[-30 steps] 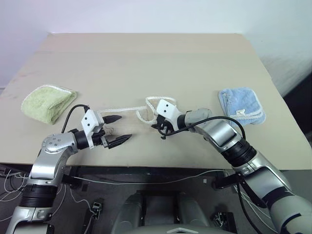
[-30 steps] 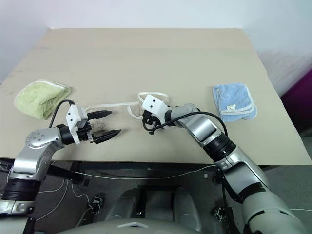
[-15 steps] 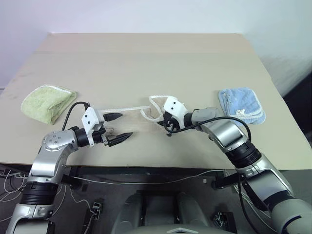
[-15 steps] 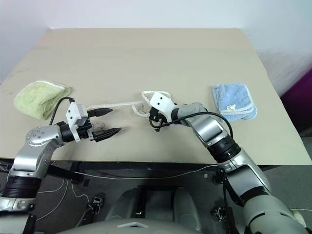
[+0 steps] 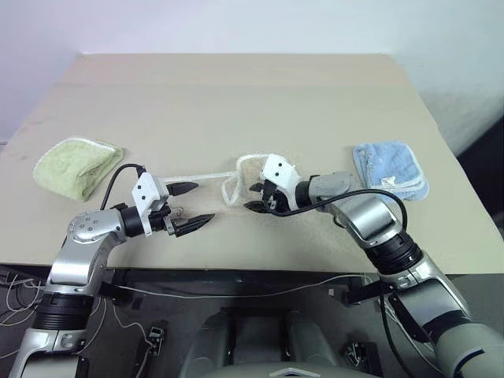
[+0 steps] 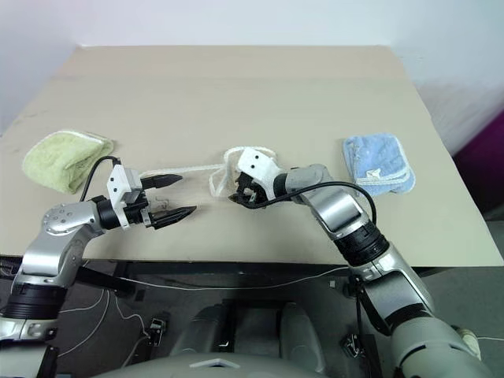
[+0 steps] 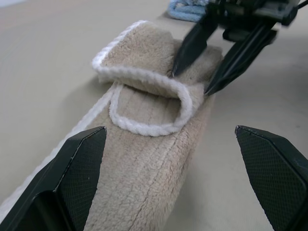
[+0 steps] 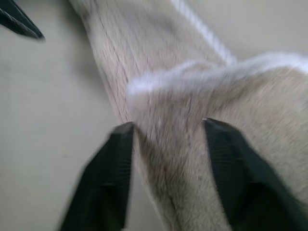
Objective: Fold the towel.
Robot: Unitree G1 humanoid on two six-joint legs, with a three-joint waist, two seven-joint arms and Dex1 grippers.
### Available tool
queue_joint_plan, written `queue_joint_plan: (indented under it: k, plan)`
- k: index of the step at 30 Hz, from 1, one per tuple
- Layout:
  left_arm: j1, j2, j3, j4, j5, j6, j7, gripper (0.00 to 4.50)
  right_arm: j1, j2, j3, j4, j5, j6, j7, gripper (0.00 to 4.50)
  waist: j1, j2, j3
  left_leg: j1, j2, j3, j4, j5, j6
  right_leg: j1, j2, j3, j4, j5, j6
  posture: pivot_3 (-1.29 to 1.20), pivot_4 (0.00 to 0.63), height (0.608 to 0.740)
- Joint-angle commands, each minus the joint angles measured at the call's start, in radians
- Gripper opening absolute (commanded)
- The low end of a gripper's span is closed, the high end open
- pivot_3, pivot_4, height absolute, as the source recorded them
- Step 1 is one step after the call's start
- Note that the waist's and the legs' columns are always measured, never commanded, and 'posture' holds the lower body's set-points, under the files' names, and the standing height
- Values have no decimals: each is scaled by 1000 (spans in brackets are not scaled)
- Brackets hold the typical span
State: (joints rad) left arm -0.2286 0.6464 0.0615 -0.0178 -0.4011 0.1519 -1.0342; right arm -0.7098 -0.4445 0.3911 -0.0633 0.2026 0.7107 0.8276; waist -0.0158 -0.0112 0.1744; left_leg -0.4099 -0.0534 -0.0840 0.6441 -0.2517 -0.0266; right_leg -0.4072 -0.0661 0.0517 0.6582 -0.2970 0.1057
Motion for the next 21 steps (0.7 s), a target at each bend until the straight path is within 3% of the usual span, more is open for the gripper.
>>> queue_joint_plan:
  k: [1,4,7,14,21]
  plan:
    - [9,13,22,-33,-4,-1,5,4500,11,-21,-66,-96,38,7,20,3010,0,0,0,0,0,0,0,0,0,0,0,0,0,0,0,0,150,740]
    - [15,18,25,-33,-5,-1,5,4500,10,-22,-171,-128,110,57,13,3010,0,0,0,0,0,0,0,0,0,0,0,0,0,0,0,0,150,740]
    - [14,21,27,-28,-7,0,3,4500,-11,-5,-212,-89,110,56,-26,2362,1,0,0,0,0,0,0,0,0,0,0,0,0,0,0,0,150,740]
    - [-2,19,21,-9,-6,1,4,4500,-50,114,-121,127,7,-106,-75,14,-5,0,0,0,0,0,-1,0,0,-1,0,0,0,0,0,0,150,740]
    - [19,20,33,-28,-9,7,19,4500,-92,229,-35,460,-137,-358,-110,14,-5,0,0,0,0,0,-1,0,-1,-1,1,0,1,0,0,0,150,740]
